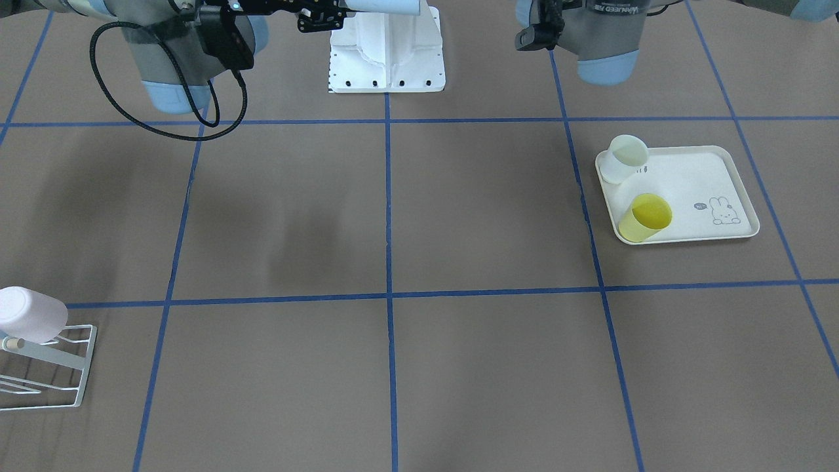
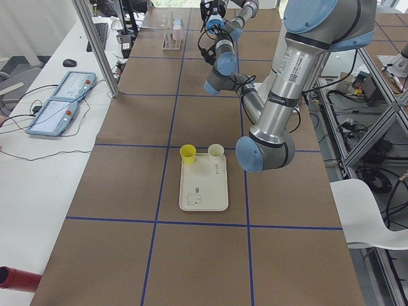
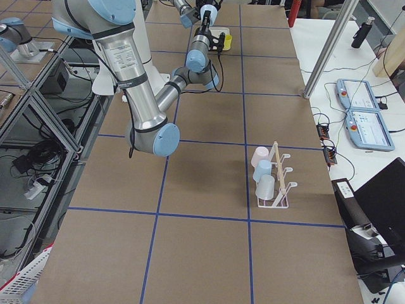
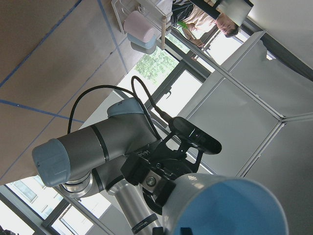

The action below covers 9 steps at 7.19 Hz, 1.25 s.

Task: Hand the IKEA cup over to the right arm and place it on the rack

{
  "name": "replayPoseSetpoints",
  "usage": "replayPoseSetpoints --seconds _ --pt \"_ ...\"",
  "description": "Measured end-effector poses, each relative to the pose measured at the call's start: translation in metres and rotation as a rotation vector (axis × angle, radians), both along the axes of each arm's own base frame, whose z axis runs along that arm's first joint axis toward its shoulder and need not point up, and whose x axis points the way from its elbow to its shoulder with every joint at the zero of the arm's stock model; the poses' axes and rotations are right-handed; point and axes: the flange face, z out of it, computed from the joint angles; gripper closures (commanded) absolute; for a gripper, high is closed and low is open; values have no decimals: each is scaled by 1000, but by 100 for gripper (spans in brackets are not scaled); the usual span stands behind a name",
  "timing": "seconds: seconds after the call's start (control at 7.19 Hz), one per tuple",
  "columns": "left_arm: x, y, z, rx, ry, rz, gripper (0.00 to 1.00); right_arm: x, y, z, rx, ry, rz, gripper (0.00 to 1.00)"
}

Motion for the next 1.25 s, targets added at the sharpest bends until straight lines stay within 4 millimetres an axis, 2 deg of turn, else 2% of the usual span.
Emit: replayPoseSetpoints --seconds 0.14,0.28,0.42,0.56,0.7,0.83,0.97,1.11,1.25 --pt "-6 -7 4 -8 -10 -23 0 2 -3 6 -6 11 13 95" --pt "-11 -27 19 -23 -52 -76 0 7 -11 21 -16 41 50 94" --pt "-14 -51 46 -21 -124 -159 0 12 -29 48 -1 116 140 93" --pt "-16 -70 71 -7 -210 -237 0 17 -53 78 35 241 248 93" --pt "-15 -86 86 5 -314 -299 0 26 -85 101 65 410 345 93" --pt "-12 -99 95 34 -428 -345 0 42 -117 116 102 587 422 94" --pt "-10 -111 103 77 -538 -374 0 65 -149 128 136 755 482 94" --pt "-17 -130 111 112 -657 -391 0 90 -177 140 153 904 521 94" --pt "-36 -153 116 154 -784 -391 0 113 -201 152 167 1045 547 94"
